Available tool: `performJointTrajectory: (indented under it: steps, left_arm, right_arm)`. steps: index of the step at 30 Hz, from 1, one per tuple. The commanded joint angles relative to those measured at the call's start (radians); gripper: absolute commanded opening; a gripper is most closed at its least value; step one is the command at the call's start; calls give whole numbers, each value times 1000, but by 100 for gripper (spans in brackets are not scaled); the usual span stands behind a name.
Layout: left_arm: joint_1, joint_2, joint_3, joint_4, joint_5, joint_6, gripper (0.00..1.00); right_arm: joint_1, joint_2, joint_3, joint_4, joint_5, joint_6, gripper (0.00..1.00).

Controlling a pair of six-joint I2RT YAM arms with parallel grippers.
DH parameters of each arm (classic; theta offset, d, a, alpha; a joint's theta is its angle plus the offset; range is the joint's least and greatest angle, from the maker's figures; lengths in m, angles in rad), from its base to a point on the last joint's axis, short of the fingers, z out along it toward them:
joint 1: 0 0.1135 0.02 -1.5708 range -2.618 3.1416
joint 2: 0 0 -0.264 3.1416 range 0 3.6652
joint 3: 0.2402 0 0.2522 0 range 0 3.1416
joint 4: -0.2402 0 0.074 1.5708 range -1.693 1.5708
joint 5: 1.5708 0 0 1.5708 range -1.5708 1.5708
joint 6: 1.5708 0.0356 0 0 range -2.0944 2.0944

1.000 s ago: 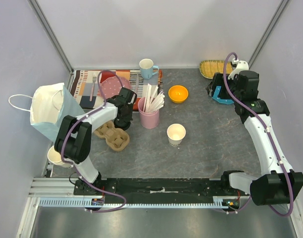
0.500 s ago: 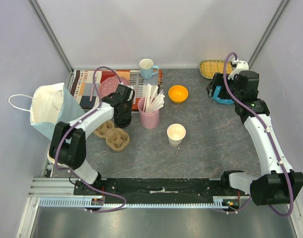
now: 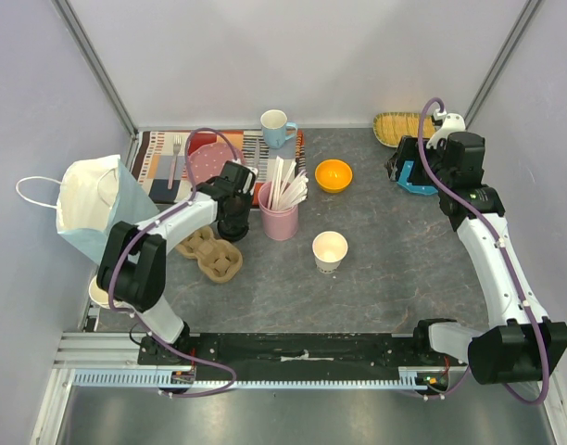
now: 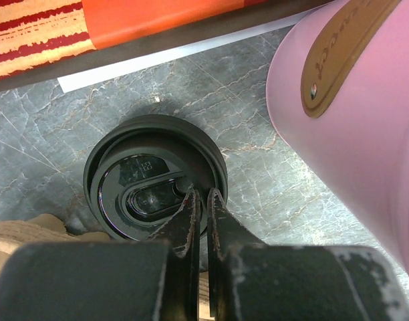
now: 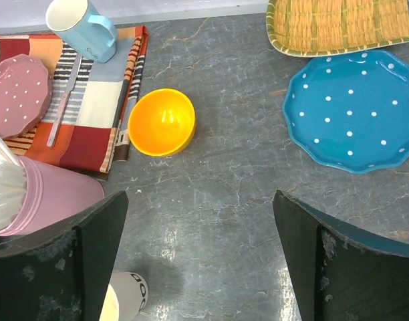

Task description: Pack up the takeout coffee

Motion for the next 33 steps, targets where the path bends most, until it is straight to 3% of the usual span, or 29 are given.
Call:
performJointTrajectory:
  steps: [1, 3, 5, 10, 18, 25, 28, 33]
  left_arm:
    - [-6, 11, 36, 7, -4, 85, 2]
    - [-26, -15, 17, 8, 60, 108, 2]
    - [-69, -49, -31, 60, 3, 154, 2]
    - [-14, 40, -24, 20, -16, 145, 2]
    - [8, -32, 76, -3, -15, 136, 2]
    - [25, -94, 34, -4, 54, 148, 2]
    - [34, -143, 65, -21, 100, 150, 2]
    - [83, -187, 117, -113, 208, 90, 2]
  right_arm:
    - [-2, -14, 0, 29, -19, 1, 98]
    - [-2, -16, -2, 29, -22, 0, 98]
    - [-2, -22, -6, 29, -16, -3, 98]
    - [-1, -28, -17, 35, -17, -5, 98]
    - [-2, -36, -22, 36, -13, -8, 98]
    - [-2, -42, -20, 36, -17, -8, 98]
    - [-1, -37, -15, 46, -48, 4, 98]
    - [1, -39, -5, 116, -242, 50, 98]
